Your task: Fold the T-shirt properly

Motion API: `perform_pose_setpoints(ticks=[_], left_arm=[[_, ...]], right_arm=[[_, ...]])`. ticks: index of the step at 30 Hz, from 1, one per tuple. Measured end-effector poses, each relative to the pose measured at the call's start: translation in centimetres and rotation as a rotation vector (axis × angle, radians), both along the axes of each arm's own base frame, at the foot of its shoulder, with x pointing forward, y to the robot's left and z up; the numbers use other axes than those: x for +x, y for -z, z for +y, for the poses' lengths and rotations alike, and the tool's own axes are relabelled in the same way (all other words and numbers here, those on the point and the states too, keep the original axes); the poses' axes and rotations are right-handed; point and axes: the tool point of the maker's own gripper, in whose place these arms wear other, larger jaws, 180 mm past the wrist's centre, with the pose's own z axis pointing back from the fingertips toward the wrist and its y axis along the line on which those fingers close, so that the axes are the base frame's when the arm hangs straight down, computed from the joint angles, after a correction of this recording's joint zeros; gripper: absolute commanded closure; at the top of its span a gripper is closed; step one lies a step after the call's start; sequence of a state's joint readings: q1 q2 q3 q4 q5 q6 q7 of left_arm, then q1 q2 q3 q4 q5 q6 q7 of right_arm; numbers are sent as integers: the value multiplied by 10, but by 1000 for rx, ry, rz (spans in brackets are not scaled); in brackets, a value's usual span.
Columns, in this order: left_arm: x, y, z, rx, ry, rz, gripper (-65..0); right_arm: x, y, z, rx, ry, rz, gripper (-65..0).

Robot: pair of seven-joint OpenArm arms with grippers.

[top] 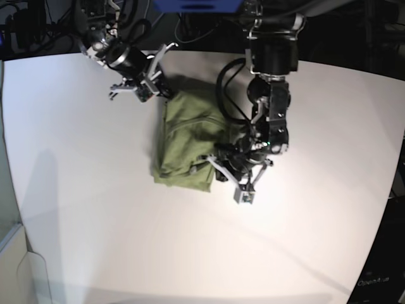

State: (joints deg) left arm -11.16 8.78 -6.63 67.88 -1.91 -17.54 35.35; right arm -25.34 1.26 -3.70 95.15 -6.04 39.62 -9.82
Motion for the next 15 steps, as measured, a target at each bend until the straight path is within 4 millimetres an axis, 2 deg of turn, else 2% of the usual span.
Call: perform_pose_setpoints(ticks=[2, 4, 7, 9, 11, 12, 15], left_arm=[[0, -11, 9, 1, -25, -41, -17], [-6, -21, 27, 6, -71, -59, -17], [-19, -29, 68, 80, -120, -42, -17], [-31, -40, 99, 133, -155, -44, -17], [-50, -44, 128, 182, -189, -48, -17], [-62, -39, 139, 206, -209, -28, -17], [-124, -9, 166, 300, -185, 108, -17]], right_arm=[[0, 0, -16, -32, 30, 1, 0], [6, -7, -27, -54, 54, -24, 0], [16, -23, -39, -58, 88, -79, 0], [14, -28, -49, -78, 109, -88, 0], [3, -32, -60, -98, 129, -84, 0], [-2, -30, -64, -110, 139, -73, 0], [-15, -28, -78, -135, 181, -44, 0]])
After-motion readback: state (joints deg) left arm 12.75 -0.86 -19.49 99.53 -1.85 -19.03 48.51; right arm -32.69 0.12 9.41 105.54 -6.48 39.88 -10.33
